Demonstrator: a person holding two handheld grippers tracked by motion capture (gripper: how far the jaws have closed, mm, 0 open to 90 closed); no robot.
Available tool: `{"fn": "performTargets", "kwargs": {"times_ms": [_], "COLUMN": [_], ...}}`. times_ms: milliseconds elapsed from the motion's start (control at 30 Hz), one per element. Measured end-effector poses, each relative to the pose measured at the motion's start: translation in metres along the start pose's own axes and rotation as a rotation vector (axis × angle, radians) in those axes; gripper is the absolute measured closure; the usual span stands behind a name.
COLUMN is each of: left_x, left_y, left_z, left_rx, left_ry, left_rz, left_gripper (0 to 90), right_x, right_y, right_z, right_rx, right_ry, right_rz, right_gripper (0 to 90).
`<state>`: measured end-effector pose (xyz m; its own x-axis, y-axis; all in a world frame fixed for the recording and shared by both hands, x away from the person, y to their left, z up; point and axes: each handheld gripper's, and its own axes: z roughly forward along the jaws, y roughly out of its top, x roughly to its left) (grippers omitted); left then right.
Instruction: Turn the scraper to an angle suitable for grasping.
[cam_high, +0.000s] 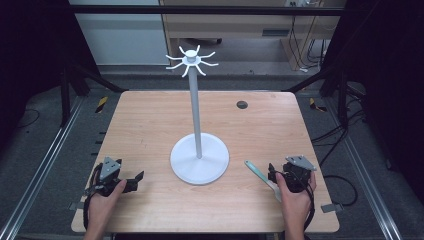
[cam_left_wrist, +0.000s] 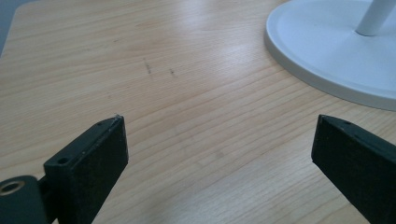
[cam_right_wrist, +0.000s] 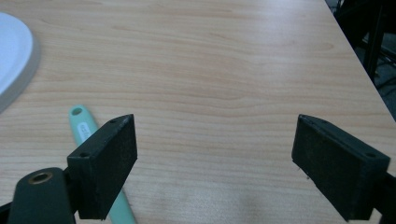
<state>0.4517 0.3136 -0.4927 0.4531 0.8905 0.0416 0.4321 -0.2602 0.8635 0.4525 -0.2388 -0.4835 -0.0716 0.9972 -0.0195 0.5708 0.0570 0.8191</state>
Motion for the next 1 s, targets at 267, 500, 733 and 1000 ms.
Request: {"fn": "performTargets", "kwargs": {"times_ms": [267,500,733,1000], "left_x": [0.003,-0.002,-0.005,-0.010], "left_y": [-0.001,-0.001,-0.001,0.000], "left_z": [-0.001,-0.001,0.001,0.003], "left_rx": [-0.004,0.009,0.018,0.023], "left_ry": [0.002,-0.017,-0.031,-0.044], "left_rz": [-0.025,-0.012,-0.006,0.016], "left_gripper": [3.2,3.3,3.3,3.3], "right_x": [-0.001,-0.005,0.002,0.011], "right_y": [0.007,0.022,0.039,0.048], "right_z": [0.009,0.013,0.016,0.025], "right_rx": [0.092,0.165,0.222,0.264], "right_ry": [0.055,0.121,0.157,0.199], "right_rz": [-0.027,-0.059,-0.135,-0.210], "right_gripper": [12.4,14.2,20.8,45.2]}}
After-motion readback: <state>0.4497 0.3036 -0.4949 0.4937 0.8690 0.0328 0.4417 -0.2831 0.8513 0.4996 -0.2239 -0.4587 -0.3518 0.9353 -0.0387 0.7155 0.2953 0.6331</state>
